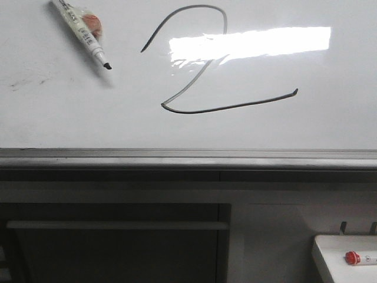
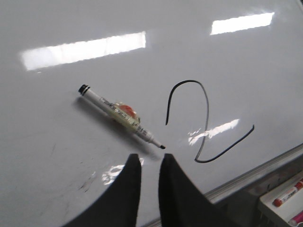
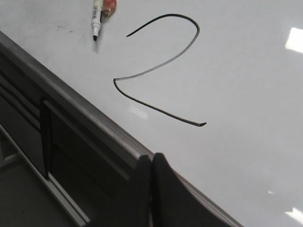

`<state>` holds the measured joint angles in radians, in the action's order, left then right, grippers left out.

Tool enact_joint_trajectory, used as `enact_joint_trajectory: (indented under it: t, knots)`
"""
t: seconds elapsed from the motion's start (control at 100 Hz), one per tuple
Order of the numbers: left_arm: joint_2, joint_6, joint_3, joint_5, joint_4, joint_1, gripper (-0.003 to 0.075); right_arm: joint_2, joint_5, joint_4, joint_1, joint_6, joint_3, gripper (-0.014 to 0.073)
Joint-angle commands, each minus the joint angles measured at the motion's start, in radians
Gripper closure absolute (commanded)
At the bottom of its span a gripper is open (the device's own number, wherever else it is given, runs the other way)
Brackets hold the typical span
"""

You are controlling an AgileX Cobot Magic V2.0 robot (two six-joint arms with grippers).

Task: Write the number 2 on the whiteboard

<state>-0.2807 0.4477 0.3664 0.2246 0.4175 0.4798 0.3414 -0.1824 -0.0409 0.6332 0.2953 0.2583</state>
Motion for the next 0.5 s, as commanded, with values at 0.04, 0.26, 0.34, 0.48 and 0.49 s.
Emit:
enact_joint_trajectory:
  t: [0.04,0.26,0.34,0.48,0.49]
  knots:
    - [0.027,-0.003,0.026,0.013,-0.001,-0.065,0.0741,0.004,0.081,-0.005,-0.007,-0.003,0.023,0.0664]
    - [0.03,-0.003,0.025,0.023,0.001,-0.095,0.0741,0.004,0.081,-0.005,-0.007,-0.003,0.023,0.0664]
    - [0.03,-0.003,0.025,0.023,0.001,-0.095,0.0741,0.004,0.081,-0.005,-0.007,-0.003,0.023,0.0664]
    - [0.03,-0.003,0.025,0.023,0.001,-0.095,0.0741,0.004,0.081,-0.005,-0.007,-0.003,0.023,0.0664]
    - [0.03,-0.003,0.025,0.023,0.001,-0.095,0.0741,0.004,0.081,-0.005,-0.007,-0.003,0.023,0.0664]
